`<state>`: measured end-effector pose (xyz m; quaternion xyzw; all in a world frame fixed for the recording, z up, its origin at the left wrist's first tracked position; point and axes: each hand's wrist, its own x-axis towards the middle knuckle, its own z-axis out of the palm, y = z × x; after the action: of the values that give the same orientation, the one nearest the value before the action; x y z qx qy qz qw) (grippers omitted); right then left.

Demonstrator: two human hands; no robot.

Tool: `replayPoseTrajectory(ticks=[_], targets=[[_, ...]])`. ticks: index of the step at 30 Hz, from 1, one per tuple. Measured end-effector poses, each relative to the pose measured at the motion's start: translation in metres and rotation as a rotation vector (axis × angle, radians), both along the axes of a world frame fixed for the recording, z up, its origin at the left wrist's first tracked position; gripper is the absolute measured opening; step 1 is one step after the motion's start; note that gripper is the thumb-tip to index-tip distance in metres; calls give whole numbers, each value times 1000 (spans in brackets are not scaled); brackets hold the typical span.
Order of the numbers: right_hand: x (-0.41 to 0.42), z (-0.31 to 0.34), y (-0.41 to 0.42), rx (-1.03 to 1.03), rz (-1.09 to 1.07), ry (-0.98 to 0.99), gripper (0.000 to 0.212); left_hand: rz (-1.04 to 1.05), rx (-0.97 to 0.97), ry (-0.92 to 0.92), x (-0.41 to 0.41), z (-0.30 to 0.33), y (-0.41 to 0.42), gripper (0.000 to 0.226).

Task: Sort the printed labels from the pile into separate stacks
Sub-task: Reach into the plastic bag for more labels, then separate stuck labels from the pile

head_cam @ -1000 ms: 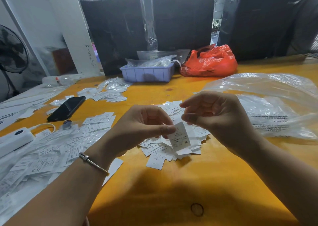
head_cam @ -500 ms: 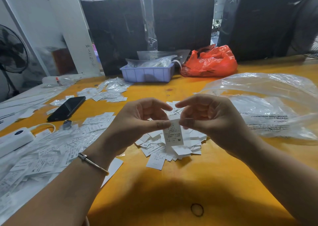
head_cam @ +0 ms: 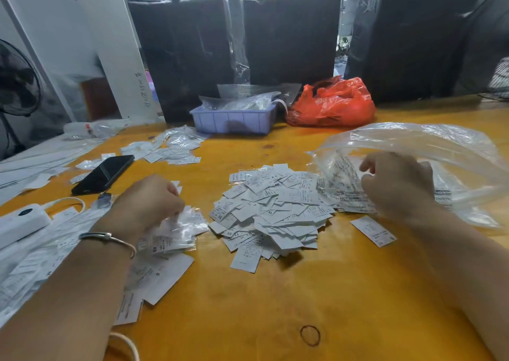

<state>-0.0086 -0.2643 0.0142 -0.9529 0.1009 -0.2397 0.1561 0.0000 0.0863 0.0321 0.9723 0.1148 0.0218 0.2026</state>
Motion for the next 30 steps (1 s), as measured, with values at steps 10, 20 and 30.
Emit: replayPoseTrajectory(ticks=[10,20,30], targets=[[14,-12,-17,-207,-184,237,13,27,257,-56,-5,-2,-5,24],[19,-15,-23,-57,-125,-38,12,-344,-40,-316,-11,-9,-40,10],[-15,21,22,1354,618,340,17,-658,-357,-203,-21,-7,-59,35]])
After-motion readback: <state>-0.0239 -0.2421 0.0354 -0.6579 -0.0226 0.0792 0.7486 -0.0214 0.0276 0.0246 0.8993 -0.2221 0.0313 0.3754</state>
